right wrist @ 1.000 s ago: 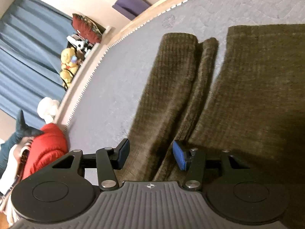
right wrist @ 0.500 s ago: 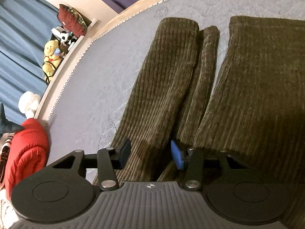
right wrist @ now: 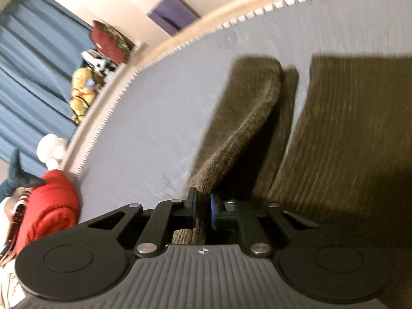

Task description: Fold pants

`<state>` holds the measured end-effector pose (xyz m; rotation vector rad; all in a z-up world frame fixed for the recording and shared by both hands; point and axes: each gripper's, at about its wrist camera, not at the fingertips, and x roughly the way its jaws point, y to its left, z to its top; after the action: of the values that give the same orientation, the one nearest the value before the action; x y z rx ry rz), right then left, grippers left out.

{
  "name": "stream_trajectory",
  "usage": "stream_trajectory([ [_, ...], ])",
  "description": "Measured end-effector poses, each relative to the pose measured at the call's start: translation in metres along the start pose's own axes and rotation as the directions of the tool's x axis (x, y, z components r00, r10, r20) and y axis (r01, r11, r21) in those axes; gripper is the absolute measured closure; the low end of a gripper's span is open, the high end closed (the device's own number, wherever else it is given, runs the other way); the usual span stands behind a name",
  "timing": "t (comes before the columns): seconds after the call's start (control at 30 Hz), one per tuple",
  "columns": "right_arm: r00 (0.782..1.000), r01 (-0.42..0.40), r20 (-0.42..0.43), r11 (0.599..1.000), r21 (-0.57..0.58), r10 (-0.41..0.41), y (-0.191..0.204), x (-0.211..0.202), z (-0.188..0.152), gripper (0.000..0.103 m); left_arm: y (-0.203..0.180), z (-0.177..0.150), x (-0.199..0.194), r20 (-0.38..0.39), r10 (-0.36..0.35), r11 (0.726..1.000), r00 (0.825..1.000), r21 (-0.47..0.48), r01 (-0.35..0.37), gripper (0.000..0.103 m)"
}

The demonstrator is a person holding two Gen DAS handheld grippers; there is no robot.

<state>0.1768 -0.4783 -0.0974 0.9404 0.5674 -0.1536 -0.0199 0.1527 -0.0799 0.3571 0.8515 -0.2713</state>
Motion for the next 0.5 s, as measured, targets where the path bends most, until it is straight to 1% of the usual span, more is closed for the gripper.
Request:
stream_trajectory([
  [0.1, 0.999, -0.019, 0.029, 0.999, -0.03, 0.02, 0.0, -0.034, 0.013, 0.094, 0.001, 0.002, -0.009, 0.033, 0.012, 1.0, 0.999, -0.009, -0.012, 0.094],
  [0.23, 0.999, -0.039, 0.026, 0.998, -0.057, 0.041, -0.009, -0.081, 0.026, 0.095, 0.004, 0.002, -0.03, 0.1, 0.036, 0.999, 0.994, -0.01, -0.035, 0.095],
  [0.33, 0.999, -0.035, 0.031, 0.993, -0.112, 0.039, -0.012, -0.116, 0.031, 0.095, 0.011, -0.004, -0.054, 0.166, 0.022, 1.0, 0.986, -0.015, -0.02, 0.095],
  [0.37, 0.999, -0.023, 0.03, 0.992, -0.127, 0.027, -0.015, -0.128, 0.032, 0.096, 0.014, -0.008, -0.062, 0.18, 0.01, 1.0, 0.984, -0.015, -0.008, 0.095],
  [0.43, 1.0, 0.017, 0.013, 0.988, -0.155, -0.015, -0.021, -0.147, 0.03, 0.096, 0.019, -0.017, -0.074, 0.176, -0.017, 1.0, 0.984, -0.007, 0.019, 0.095],
  [0.5, 0.996, 0.069, -0.035, 0.982, -0.176, -0.076, -0.032, -0.156, 0.023, 0.096, 0.019, -0.029, -0.075, 0.133, -0.047, 0.999, 0.99, 0.026, 0.044, 0.095],
])
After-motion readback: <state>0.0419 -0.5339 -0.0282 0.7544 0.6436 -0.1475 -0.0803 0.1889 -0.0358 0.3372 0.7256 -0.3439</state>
